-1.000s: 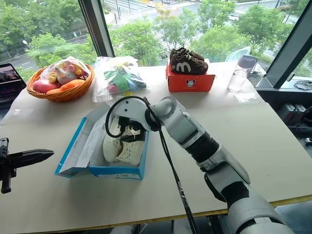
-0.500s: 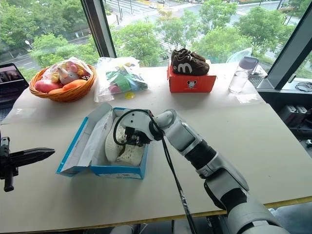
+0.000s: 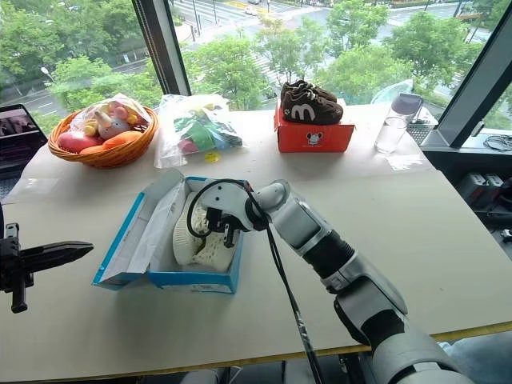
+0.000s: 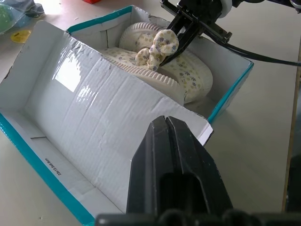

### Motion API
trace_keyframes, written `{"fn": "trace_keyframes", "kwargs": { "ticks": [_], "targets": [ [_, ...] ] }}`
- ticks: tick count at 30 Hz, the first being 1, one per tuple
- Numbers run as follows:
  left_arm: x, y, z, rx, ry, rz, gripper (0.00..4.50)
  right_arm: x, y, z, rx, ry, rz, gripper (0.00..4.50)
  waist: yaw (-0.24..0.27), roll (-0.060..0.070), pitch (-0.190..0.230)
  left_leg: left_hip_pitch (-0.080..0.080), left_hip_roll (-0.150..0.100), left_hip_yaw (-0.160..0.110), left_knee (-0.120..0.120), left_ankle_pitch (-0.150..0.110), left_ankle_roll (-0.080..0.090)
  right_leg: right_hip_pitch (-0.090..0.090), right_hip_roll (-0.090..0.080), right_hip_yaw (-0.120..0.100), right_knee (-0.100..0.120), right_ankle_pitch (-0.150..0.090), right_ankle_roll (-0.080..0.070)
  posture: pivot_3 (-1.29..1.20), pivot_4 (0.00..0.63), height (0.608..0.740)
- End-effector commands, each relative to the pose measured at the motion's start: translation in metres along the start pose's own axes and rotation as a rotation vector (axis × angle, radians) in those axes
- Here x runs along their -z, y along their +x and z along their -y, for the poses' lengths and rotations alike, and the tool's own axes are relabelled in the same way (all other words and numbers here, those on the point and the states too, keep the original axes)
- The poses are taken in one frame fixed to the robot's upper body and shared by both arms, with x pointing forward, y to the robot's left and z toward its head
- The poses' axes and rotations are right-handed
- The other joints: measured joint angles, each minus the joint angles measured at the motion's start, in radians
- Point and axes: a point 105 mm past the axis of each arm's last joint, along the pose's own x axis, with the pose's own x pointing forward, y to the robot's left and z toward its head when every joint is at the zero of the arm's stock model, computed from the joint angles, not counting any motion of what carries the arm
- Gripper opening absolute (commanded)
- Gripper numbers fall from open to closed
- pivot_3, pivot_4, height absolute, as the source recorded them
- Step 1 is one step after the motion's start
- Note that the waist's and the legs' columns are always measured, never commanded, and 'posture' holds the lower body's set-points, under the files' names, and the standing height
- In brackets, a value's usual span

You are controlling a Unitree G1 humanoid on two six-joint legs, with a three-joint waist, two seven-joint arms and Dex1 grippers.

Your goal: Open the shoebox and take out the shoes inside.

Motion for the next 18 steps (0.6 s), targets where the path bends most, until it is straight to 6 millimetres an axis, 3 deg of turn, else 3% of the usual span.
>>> {"fn": "trace_keyframes", "kwargs": {
  "ticks": [1, 11, 15, 18],
  "targets": [
    [-0.006, 0.001, -0.001, -0.002, 0.039, 0.009, 0.0, 0.013, 0.004, -0.004, -0.001, 0.052, -0.029, 0.01, 0.0, 0.0, 0.0, 0.0, 0.0, 0.0, 0.0, 0.0, 0.0, 0.0, 0.0, 0.0, 0.0, 0.0, 0.0, 0.0, 0.15, 0.74],
    [-0.007, 0.002, -0.004, -0.003, 0.044, 0.006, 0.0, 0.003, 0.002, -0.012, -0.034, 0.085, 0.026, 0.01, -0.001, 0.0, 0.0, 0.0, 0.0, 0.0, 0.0, 0.0, 0.0, 0.0, 0.001, 0.0, 0.0, 0.0, 0.0, 0.0, 0.15, 0.74],
    [-0.007, 0.003, -0.005, -0.004, 0.047, 0.007, 0.0, -0.018, -0.008, -0.015, -0.091, 0.143, 0.15, 0.01, 0.0, 0.0, 0.0, -0.001, 0.001, 0.0, 0.0, 0.0, 0.0, -0.001, 0.001, 0.0, 0.0, 0.0, 0.0, 0.0, 0.15, 0.74],
    [-0.007, 0.004, -0.005, -0.004, 0.049, 0.007, 0.0, -0.037, -0.021, -0.003, -0.065, 0.198, 0.265, 0.01, -0.001, 0.0, 0.0, -0.002, 0.001, 0.0, 0.0, 0.0, 0.0, -0.002, 0.001, 0.0, 0.0, 0.0, 0.0, 0.0, 0.15, 0.74]
  ]
}}
